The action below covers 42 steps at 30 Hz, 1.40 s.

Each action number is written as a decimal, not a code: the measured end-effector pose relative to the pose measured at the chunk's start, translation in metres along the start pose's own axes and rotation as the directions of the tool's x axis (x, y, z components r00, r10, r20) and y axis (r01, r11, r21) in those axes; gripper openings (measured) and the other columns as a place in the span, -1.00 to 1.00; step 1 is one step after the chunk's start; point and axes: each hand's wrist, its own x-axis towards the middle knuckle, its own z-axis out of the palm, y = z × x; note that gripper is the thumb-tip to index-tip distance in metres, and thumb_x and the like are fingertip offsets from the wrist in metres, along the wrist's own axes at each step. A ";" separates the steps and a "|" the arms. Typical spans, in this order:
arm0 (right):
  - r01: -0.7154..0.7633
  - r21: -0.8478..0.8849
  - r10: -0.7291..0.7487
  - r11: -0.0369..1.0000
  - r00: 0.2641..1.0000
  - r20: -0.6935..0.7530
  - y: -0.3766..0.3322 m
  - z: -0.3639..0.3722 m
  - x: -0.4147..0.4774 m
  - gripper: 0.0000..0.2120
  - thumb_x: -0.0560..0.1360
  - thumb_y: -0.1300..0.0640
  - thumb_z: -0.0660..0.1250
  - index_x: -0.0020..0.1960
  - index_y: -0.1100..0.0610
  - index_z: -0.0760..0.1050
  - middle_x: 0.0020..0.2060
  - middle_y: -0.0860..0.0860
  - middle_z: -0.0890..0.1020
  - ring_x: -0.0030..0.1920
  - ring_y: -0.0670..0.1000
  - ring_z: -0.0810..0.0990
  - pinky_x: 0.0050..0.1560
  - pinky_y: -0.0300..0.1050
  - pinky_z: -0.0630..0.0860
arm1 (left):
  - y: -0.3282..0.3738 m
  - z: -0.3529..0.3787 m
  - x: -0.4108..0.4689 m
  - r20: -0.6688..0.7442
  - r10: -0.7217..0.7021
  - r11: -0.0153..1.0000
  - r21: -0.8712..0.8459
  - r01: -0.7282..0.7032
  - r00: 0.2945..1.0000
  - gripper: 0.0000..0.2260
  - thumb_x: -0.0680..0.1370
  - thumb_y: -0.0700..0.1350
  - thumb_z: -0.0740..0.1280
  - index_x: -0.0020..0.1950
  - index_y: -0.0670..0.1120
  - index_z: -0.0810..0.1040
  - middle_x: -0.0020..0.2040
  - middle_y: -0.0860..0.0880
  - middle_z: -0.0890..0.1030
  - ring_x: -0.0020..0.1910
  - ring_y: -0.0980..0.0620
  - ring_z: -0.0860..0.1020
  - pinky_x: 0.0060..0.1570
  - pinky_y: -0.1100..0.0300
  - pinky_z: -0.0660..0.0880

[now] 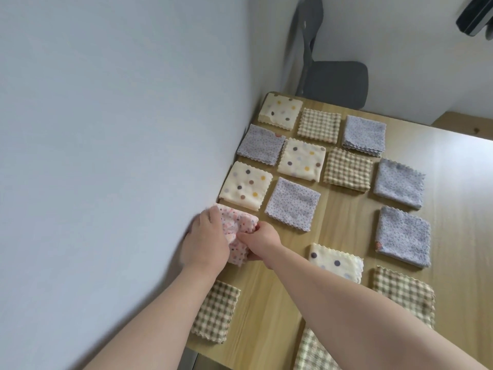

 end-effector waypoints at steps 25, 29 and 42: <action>0.119 0.004 -0.117 0.993 0.987 -0.114 0.029 -0.096 -0.095 -0.76 0.61 0.03 0.32 0.10 0.22 0.53 -0.08 0.11 0.67 -0.25 0.05 0.69 -0.15 -0.04 0.70 | 0.044 0.011 -0.073 0.017 0.356 0.900 -0.273 -0.339 0.934 -0.69 0.54 -0.33 0.26 0.25 -0.11 0.57 0.20 -0.03 0.54 0.21 -0.06 0.50 0.20 0.06 0.46; 0.099 0.130 -0.066 0.987 0.969 -0.238 0.073 -0.132 -0.140 -0.79 0.60 0.07 0.32 0.07 0.23 0.53 -0.12 0.11 0.66 -0.30 0.04 0.65 -0.32 -0.09 0.65 | 0.088 0.021 -0.112 0.174 0.405 0.855 -0.420 -0.304 0.898 -0.76 0.61 -0.24 0.23 0.20 -0.04 0.58 0.18 0.01 0.57 0.14 0.00 0.55 0.09 0.15 0.47; -0.136 0.319 0.304 0.938 0.762 -0.572 0.260 -0.198 -0.233 -0.92 0.55 0.23 0.28 -0.02 0.23 0.53 -0.17 0.14 0.63 -0.26 0.10 0.62 -0.17 0.03 0.63 | 0.191 0.073 -0.215 0.648 0.485 0.866 -0.446 -0.224 0.587 -0.74 0.54 -0.26 0.25 0.09 -0.07 0.68 0.09 -0.08 0.69 0.09 -0.06 0.63 0.05 0.11 0.60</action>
